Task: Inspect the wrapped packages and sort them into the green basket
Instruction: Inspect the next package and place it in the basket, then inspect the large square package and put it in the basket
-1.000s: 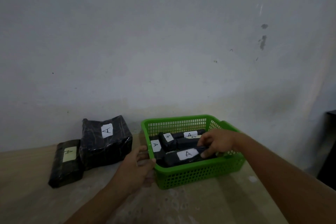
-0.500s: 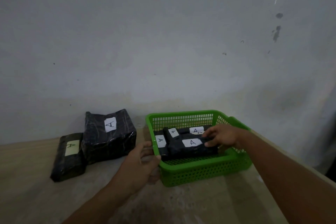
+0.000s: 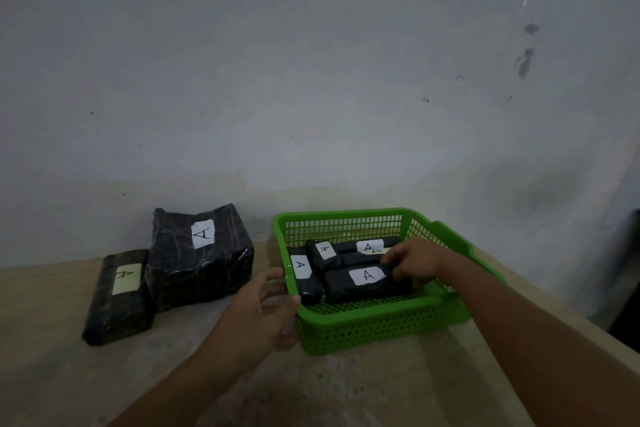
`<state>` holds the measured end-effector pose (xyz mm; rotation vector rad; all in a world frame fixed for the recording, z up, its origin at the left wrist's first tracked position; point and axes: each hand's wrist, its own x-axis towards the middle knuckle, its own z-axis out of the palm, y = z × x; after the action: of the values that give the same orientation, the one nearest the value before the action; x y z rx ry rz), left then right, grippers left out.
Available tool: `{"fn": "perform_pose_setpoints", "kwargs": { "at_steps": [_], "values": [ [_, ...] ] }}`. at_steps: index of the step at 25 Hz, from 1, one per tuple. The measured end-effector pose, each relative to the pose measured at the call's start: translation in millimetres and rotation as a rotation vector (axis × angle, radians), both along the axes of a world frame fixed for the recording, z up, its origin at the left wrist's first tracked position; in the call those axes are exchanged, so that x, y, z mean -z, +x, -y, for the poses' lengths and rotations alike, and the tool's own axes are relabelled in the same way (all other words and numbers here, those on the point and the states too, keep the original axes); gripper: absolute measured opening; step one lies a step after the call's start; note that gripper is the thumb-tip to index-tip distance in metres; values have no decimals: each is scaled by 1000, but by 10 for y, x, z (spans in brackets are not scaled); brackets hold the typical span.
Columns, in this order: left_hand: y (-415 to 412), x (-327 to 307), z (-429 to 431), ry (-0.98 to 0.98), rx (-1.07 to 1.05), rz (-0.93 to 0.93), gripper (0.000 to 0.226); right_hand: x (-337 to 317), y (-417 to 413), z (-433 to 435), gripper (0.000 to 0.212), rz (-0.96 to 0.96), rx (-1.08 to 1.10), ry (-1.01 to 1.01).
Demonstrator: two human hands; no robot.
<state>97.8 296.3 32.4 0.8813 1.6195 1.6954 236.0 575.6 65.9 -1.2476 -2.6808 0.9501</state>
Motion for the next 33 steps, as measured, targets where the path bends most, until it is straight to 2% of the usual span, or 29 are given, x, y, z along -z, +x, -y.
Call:
{"fn": "perform_pose_setpoints", "kwargs": {
  "at_steps": [2, 4, 7, 11, 14, 19, 23, 26, 30, 33],
  "values": [
    [11, 0, 0, 3, -3, 4, 36, 0, 13, 40, 59, 50, -55, 11],
    [23, -7, 2, 8, -6, 8, 35, 22, -13, 89, 75, 118, -93, 133],
    [18, 2, -12, -2, -12, 2, 37, 85, -87, 136, 79, 143, -83, 293],
    [-8, 36, -28, -11, -17, -15, 38, 102, -105, 169, 81, 128, -69, 268],
    [-12, 43, -28, -22, -35, -30, 35, 68, -65, 182, 76, 53, -36, 223],
    [-20, 50, 102, -79, -117, -56, 33, -52, 71, 260, 48, -128, 41, 278],
    [-78, 17, 432, -109, -159, -58, 28, -310, 191, 510, 40, -51, -33, 320],
    [-150, -56, 743, -134, -201, -85, 24, -512, 199, 819, 27, -76, -61, 343],
    [-267, -200, 1162, -148, -254, -186, 23, -769, 21, 1488, 23, -199, -140, 367],
    [-387, -254, 1459, -139, -326, -238, 29, -791, -275, 2033, 22, -353, -210, 247]
  ]
}}
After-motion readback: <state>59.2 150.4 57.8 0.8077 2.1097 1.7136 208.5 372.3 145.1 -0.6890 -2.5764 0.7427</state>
